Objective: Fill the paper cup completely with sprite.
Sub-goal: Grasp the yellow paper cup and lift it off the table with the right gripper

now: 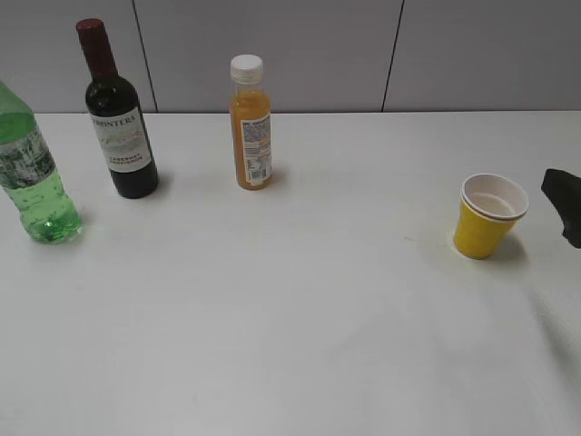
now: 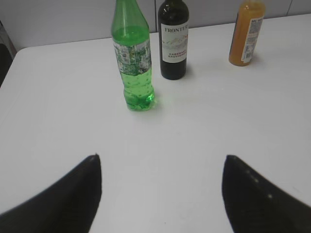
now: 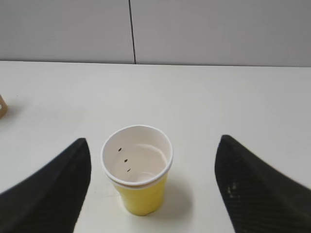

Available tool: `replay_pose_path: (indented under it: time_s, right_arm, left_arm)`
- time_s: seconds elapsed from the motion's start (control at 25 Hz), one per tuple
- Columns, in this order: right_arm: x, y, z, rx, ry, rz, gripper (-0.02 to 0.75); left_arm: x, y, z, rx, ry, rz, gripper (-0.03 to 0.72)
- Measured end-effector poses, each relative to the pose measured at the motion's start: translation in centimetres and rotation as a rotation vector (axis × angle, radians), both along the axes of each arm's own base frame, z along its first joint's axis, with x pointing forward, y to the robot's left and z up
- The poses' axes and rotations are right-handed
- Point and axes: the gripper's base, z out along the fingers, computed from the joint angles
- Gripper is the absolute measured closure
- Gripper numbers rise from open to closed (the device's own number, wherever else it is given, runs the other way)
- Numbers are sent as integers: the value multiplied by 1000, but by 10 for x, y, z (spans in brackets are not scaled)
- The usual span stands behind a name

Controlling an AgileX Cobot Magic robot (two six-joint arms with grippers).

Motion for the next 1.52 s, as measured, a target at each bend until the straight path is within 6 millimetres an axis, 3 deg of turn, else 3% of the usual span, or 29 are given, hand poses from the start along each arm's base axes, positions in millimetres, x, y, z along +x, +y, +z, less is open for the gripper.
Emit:
replay_pose_path:
  time_s: [0.24, 0.52, 0.8, 1.0, 1.52]
  right_arm:
    - [2, 5, -11, -15, -17, 55, 132]
    - [-15, 4, -34, 16, -101, 53, 132]
    - [-23, 3, -74, -33, 81, 51, 117]
    - [-14, 6, -90, -37, 160, 90, 55]
    - [26, 8, -113, -19, 191, 85, 47]
  left_arm:
    - [0, 0, 0, -1, 0, 0, 100]
    - [0, 0, 0, -1, 0, 0, 100]
    - [0, 0, 0, -1, 0, 0, 100]
    - [0, 0, 0, -1, 0, 0, 100]
    - [0, 0, 0, -1, 0, 0, 100]
